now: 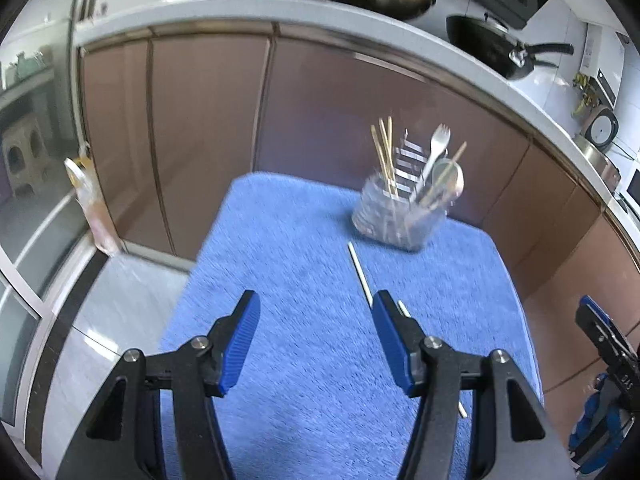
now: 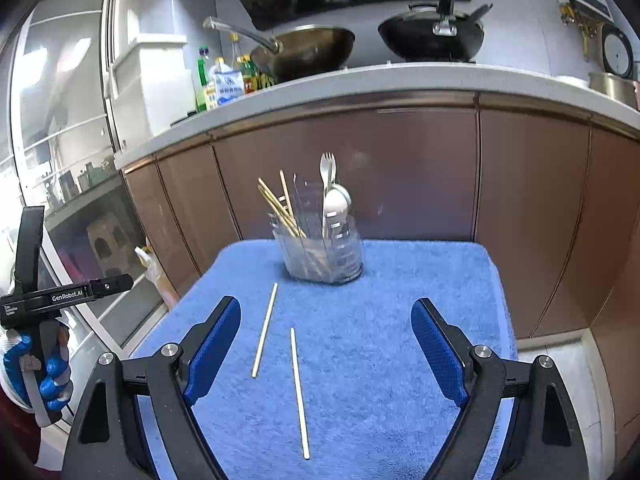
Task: Organize utensils
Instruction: 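Withdraw both open tools back over the remaining chopsticks, then grasp a chopstick with the left tool while the right tool grasps the last chopstick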
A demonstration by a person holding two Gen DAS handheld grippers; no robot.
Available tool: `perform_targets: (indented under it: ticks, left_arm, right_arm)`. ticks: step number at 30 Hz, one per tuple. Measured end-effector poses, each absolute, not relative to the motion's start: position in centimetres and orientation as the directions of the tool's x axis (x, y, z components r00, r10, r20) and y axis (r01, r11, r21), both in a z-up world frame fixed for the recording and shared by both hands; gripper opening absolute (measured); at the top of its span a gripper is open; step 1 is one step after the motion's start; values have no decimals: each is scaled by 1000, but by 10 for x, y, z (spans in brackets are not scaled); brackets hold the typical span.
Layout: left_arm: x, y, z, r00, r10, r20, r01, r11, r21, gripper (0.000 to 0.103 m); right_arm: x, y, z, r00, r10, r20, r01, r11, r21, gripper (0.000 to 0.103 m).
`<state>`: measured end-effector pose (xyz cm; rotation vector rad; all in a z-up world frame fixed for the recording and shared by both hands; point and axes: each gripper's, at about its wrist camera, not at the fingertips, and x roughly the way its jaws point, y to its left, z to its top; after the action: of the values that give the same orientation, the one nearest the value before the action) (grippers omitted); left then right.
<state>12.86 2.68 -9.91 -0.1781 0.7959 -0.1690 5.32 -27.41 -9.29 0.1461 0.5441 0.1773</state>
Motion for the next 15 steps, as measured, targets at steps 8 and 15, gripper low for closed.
perform_targets:
  ticks: [8,15]
  left_arm:
    - [174,9,-136,541,-289,-790,107,955,-276,56]
    - [235,-24,-172,362,-342,-867,134,940,-314,55]
  right_arm:
    - [92,-251,-119,752,241,-614,-190,971,148,69]
    - [144,-219,-154,563,311,-765,-320,936,146,43]
